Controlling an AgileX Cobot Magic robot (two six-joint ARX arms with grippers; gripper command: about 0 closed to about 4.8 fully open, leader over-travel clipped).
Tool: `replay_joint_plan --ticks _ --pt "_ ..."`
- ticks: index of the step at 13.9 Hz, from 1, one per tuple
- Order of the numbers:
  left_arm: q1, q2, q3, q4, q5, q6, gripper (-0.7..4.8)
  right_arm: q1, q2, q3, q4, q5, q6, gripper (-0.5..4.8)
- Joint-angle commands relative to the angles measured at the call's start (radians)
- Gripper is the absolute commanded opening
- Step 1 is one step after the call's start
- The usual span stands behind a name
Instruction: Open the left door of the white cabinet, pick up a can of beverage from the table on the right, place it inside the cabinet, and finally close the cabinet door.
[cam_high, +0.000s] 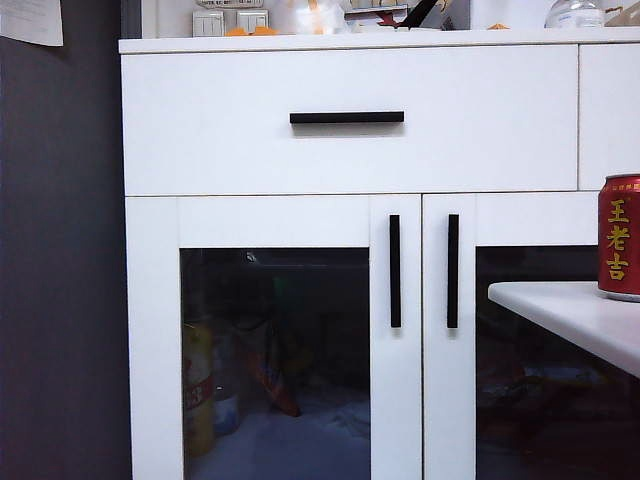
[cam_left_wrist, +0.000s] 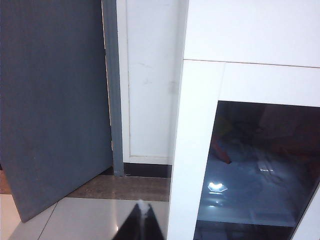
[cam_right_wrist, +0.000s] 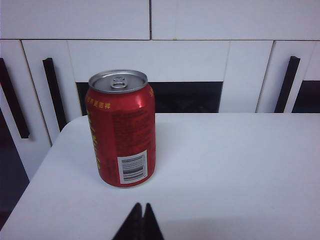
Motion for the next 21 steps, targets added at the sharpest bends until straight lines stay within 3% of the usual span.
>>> replay_joint_plan --ticks 1,3,4,5,6,7,9,12,13,15,17,18,20,21 --pt "0.0 0.0 0.002 0.013 0.003 0.0 -0.05 0.0 -0.001 -0.004 0.018 0.005 0.0 -0.05" --pt "0.0 0.0 0.002 0.013 0.004 -0.001 -0.05 0.001 -0.001 -0.004 0.018 0.004 0.0 -0.05" --pt "0.0 0.0 0.003 0.015 0.004 -0.006 0.33 0.005 -0.001 -0.001 0.027 -0.005 0.002 -0.04" --pt "-0.001 0.0 0.004 0.039 0.004 -0.051 2.17 0.006 -0.001 0.016 0.028 -0.028 0.008 0.25" --pt "-0.001 0.0 0.006 0.059 0.004 -0.084 3.37 0.006 -0.001 0.033 0.024 -0.05 0.008 0.63" --pt "-0.002 0.0 0.022 0.095 0.013 -0.15 4.79 0.006 -0.001 0.098 -0.006 -0.101 0.016 2.13" --pt "-0.003 0.0 0.08 0.099 0.062 -0.184 4.79 0.006 -0.001 0.211 -0.071 -0.119 0.061 3.88" --pt "-0.003 0.002 0.19 0.098 0.143 -0.184 4.79 0.006 -0.001 0.373 -0.159 -0.12 -0.018 4.76" --pt "-0.003 0.016 0.245 0.098 0.165 -0.185 4.79 0.006 0.005 0.443 -0.167 -0.124 -0.077 4.77" --pt "-0.003 0.104 0.358 0.109 0.255 -0.256 4.79 0.006 0.061 0.558 -0.158 -0.162 -0.069 4.66" --pt "-0.004 0.294 0.473 0.196 0.375 -0.274 4.79 0.006 0.181 0.609 -0.006 -0.406 -0.047 4.62" --pt "-0.021 0.413 0.531 0.296 0.38 -0.29 4.79 0.005 0.231 0.629 0.056 -0.439 0.033 4.63" --pt "-0.151 0.623 0.624 0.337 0.352 -0.297 4.79 0.005 0.372 0.794 -0.164 -0.408 0.037 4.43" --pt "-0.237 0.706 0.652 0.336 0.294 -0.296 4.79 0.005 0.435 0.868 -0.227 -0.41 0.0 4.41"
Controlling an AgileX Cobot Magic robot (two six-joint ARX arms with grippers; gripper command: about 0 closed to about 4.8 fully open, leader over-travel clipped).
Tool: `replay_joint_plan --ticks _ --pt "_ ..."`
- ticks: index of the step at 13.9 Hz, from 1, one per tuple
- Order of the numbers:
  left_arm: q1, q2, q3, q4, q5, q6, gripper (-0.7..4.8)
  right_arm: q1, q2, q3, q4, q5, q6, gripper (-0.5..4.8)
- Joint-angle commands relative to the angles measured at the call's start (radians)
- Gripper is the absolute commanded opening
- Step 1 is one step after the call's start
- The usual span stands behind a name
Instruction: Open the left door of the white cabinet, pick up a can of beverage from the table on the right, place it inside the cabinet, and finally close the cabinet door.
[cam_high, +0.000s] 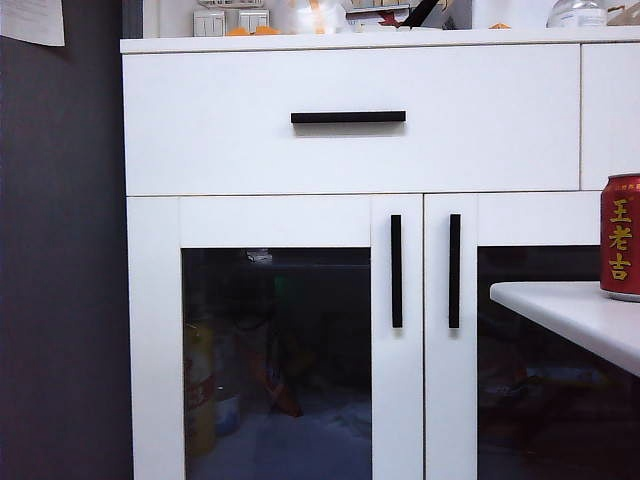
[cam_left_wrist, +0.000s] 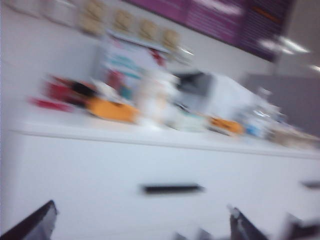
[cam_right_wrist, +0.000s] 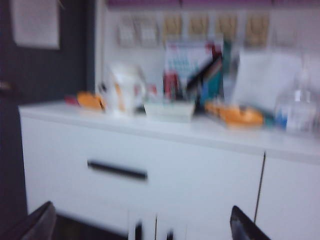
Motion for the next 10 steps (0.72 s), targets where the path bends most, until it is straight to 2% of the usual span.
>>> replay_joint_plan --ticks 1,2,3,4,6,10 --pt "-0.27 0.263 0.082 0.029 -0.188 0.003 4.79 -0.002 0.201 0.244 -0.208 0.008 -0.056 4.41" --pt "-0.321 0.317 0.092 0.053 -0.236 0.011 4.79 -0.002 0.221 0.27 -0.208 0.013 -0.056 4.41" --pt "-0.439 0.484 0.117 0.162 -0.344 0.054 4.79 -0.003 0.273 0.337 -0.191 0.054 -0.053 4.41" --pt "-0.503 0.64 0.143 0.266 -0.389 0.055 4.79 -0.007 0.311 0.363 -0.166 0.057 -0.011 4.41" --pt "-0.546 0.789 0.178 0.319 -0.396 0.05 4.79 -0.006 0.339 0.363 -0.138 0.061 0.023 4.41" --pt "-0.596 1.03 0.295 0.339 -0.398 0.048 4.79 -0.005 0.402 0.363 -0.122 0.095 0.072 4.4"
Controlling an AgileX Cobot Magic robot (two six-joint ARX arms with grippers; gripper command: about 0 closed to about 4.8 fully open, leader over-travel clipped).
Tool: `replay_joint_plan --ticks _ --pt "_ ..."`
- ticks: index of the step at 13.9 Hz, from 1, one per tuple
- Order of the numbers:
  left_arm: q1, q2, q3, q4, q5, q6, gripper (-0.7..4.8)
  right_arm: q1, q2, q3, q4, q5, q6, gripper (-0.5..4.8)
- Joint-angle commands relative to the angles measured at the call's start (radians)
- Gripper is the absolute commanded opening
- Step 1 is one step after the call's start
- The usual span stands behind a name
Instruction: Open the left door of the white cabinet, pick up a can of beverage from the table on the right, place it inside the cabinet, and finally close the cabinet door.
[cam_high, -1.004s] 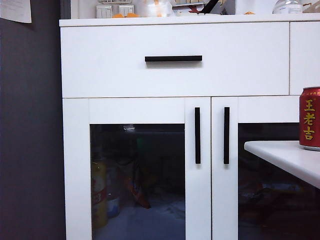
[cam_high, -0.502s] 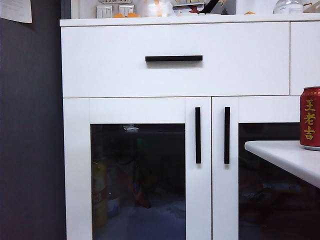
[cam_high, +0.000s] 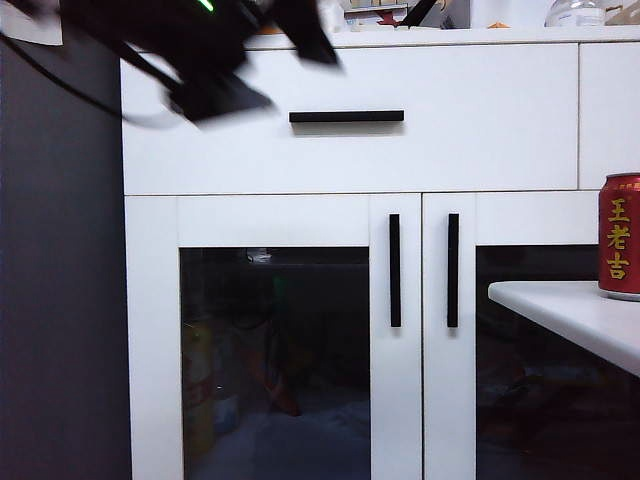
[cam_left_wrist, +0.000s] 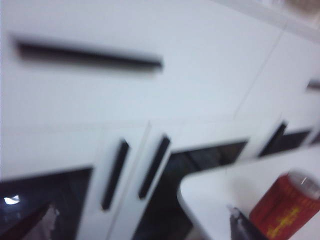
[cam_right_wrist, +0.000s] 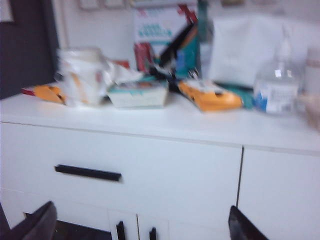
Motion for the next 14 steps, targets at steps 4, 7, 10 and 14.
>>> replay_joint_plan --ticks 4,7,10,14 --pt "-0.033 0.421 0.328 0.037 -0.108 0.001 4.79 0.027 0.148 0.004 0.124 -0.048 0.069 4.41" --pt "-0.043 0.579 0.494 0.036 -0.112 0.0 4.79 0.027 0.15 0.004 0.154 -0.048 -0.005 4.4" --pt "-0.076 0.721 0.632 0.032 -0.18 -0.009 4.79 0.011 0.15 0.002 0.168 -0.048 -0.014 4.41" --pt "-0.109 0.797 0.696 0.037 -0.36 -0.003 4.79 -0.038 0.15 0.0 0.144 -0.034 -0.04 4.4"
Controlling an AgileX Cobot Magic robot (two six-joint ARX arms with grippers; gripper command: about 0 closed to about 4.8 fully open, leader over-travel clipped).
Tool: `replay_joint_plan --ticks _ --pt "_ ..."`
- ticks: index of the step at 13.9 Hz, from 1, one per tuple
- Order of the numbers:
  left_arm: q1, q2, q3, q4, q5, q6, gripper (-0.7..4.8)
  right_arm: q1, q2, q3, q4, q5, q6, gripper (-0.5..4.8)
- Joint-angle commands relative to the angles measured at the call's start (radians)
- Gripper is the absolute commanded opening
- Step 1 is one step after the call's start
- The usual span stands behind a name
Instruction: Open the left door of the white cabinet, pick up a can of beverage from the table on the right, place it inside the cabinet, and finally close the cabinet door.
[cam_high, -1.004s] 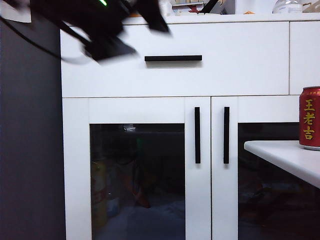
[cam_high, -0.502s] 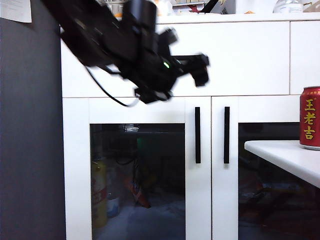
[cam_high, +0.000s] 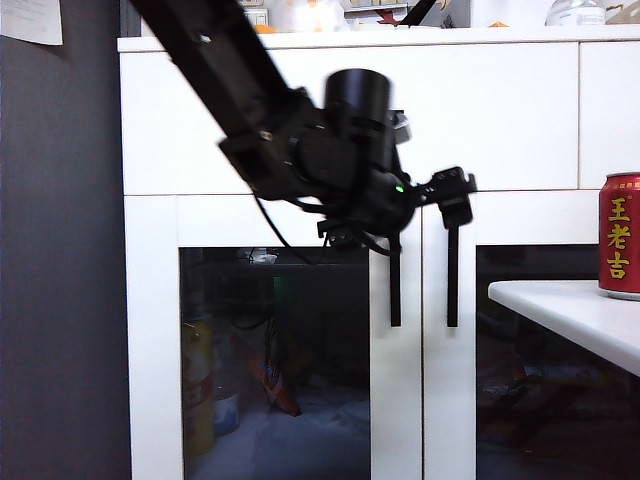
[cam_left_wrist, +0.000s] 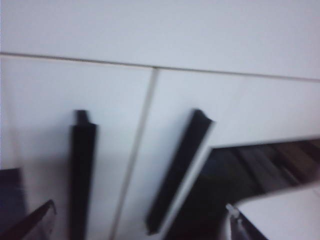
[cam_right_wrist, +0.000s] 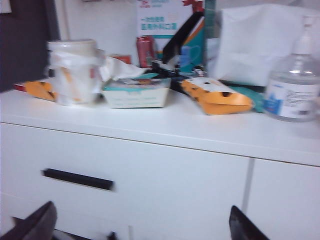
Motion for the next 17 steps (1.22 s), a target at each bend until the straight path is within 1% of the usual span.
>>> replay_joint_plan --ticks 1,4,5,8,9,11,17 --pt "-0.003 0.032 0.026 0.033 -0.074 0.004 4.79 -0.029 -0.002 0.002 -0.007 0.017 -0.023 4.41" --pt "-0.001 0.082 0.067 0.034 -0.066 0.004 4.79 -0.033 -0.002 0.0 -0.01 0.02 -0.027 4.4" --pt "0.0 0.108 0.098 0.034 -0.059 0.004 4.79 -0.032 0.005 0.0 -0.01 0.02 -0.079 4.4" --pt "0.001 0.13 0.139 0.032 -0.045 0.008 4.79 -0.032 0.019 0.0 -0.01 0.02 -0.092 4.4" --pt "0.005 0.135 0.164 0.032 -0.048 0.008 4.79 -0.032 0.022 0.0 -0.032 0.043 -0.093 4.4" --pt "0.009 0.135 0.167 0.05 -0.055 0.008 4.79 -0.032 0.022 -0.011 -0.032 0.074 -0.1 4.4" --pt "0.023 0.14 0.166 0.051 -0.055 0.008 4.79 -0.032 0.042 -0.031 -0.021 0.095 -0.1 4.4"
